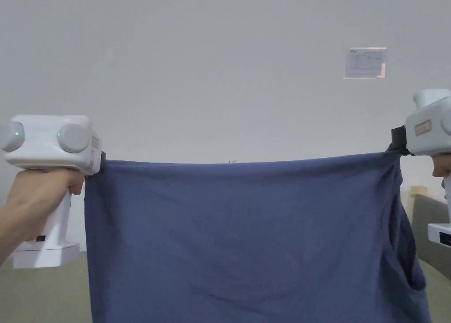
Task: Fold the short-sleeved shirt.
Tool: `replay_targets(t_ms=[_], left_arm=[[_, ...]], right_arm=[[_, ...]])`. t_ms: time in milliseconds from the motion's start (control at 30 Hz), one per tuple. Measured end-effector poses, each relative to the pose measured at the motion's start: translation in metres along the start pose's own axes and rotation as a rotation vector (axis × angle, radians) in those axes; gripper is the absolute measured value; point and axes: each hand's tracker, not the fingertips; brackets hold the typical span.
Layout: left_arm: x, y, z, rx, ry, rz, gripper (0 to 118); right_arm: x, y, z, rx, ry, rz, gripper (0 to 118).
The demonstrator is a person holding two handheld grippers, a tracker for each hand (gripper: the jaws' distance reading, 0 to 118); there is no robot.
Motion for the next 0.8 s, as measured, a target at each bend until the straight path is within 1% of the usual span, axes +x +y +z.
replay_targets(t_ms=[100,200,267,400,467,567,667,767,800], left_arm=[[0.007,0.014,-0.020,0.002,0.009,-0.011,0],[0.016,0.034,-0.045,0.009,0.026,-0.007,0],[0.019,0.045,-0.064,0.020,0.027,0.001,0],[0.033,0.056,-0.105,0.010,0.056,-0.014,0],[0.040,0.058,-0.131,0.010,0.076,-0.023,0],[0.047,0.056,-0.166,0.008,0.097,-0.022,0],[0.051,0.056,-0.200,-0.018,0.098,0.047,0],[0.061,0.056,-0.230,-0.008,0.141,-0.004,0],[0.063,0.057,-0.238,-0.008,0.140,0.001,0]], right_arm=[[-0.004,0.013,-0.025,0.000,-0.014,0.030,3],[-0.009,0.026,-0.051,0.004,-0.023,0.038,3],[-0.013,0.033,-0.073,-0.001,-0.044,0.068,3],[-0.016,0.045,-0.118,-0.008,-0.045,0.015,3],[-0.021,0.048,-0.143,-0.006,-0.044,0.008,3],[-0.028,0.047,-0.180,-0.023,-0.057,0.031,3],[-0.036,0.043,-0.212,-0.037,-0.063,0.038,3],[-0.044,0.036,-0.240,-0.051,-0.066,0.053,3],[-0.045,0.035,-0.247,-0.053,-0.063,0.054,3]])
